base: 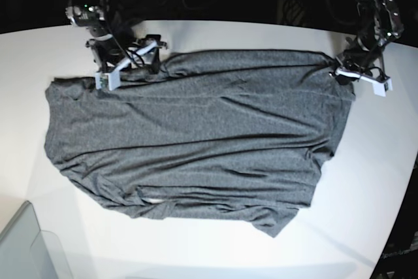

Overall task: Layout the t-shirt on the table in an organized manner, then fold the t-shirt properly
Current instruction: 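Slide both grippers along the collar edge, pulling the shirt taut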

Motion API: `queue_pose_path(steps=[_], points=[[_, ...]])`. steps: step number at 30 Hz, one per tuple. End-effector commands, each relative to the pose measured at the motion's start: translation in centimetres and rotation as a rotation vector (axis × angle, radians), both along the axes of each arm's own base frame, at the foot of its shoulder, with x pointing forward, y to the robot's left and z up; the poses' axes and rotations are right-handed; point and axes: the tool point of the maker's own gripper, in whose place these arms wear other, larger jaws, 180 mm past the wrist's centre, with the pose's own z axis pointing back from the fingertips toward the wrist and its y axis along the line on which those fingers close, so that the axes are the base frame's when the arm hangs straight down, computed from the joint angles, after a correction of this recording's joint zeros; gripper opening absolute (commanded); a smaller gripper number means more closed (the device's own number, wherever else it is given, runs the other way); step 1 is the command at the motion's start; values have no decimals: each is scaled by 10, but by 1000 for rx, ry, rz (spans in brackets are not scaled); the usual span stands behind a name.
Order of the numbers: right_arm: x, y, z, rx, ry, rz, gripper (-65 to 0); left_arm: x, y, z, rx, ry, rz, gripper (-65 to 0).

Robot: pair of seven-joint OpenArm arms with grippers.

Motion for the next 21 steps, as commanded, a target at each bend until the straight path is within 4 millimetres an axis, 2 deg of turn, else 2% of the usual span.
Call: queue_pose_path(steps=[1, 5, 12, 14, 17, 21], points=[[10, 1, 5, 16, -39, -14, -231, -2, 0, 0, -1, 14, -12, -649], [13, 4, -13, 35, 3, -21, -231, -2, 1, 1, 1, 13, -15, -649], [20, 9, -14, 48, 0, -17, -234, -1, 1, 4, 3, 5, -17, -649], [19, 12, -15, 57, 6, -20, -257, -1, 1, 4, 3, 5, -17, -649], [15, 15, -24, 70, 32, -19, -375, -1, 1, 4, 3, 3, -16, -649], [12, 14, -28, 72, 46, -24, -623, 4, 0, 11, 9, -17, -21, -649]])
